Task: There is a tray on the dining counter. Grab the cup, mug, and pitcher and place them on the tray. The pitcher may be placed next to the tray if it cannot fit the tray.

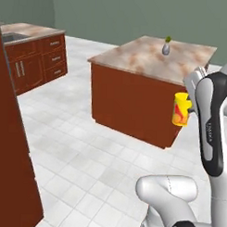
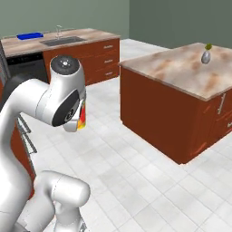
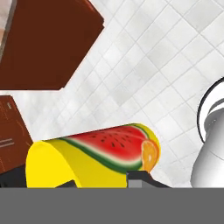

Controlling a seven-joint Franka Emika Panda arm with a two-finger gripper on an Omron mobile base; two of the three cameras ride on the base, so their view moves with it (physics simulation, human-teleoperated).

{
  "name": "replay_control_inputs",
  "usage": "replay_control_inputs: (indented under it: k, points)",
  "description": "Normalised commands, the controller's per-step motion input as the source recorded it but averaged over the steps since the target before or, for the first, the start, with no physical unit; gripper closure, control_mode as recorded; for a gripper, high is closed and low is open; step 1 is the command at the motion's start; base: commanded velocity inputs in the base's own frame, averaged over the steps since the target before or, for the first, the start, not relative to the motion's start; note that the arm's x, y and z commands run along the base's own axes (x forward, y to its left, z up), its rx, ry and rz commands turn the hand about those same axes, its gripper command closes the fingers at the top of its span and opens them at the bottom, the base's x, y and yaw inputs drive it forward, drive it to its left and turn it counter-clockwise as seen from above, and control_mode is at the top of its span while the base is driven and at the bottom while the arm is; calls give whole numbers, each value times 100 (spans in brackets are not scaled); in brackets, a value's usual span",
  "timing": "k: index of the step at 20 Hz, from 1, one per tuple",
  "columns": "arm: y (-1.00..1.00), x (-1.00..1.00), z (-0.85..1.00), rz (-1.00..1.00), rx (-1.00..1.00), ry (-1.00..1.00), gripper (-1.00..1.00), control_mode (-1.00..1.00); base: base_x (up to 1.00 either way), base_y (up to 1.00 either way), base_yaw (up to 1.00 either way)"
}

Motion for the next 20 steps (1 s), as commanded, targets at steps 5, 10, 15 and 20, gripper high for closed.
replay_control_inputs:
  k: [5,10,15,20]
  points:
    - [0,0,0,0,0,0,100,100,71,-90,33]
    - [0,0,0,0,0,0,100,100,94,-89,36]
    - [0,0,0,0,0,0,100,100,98,-83,37]
    - [0,0,0,0,0,0,100,100,100,-57,36]
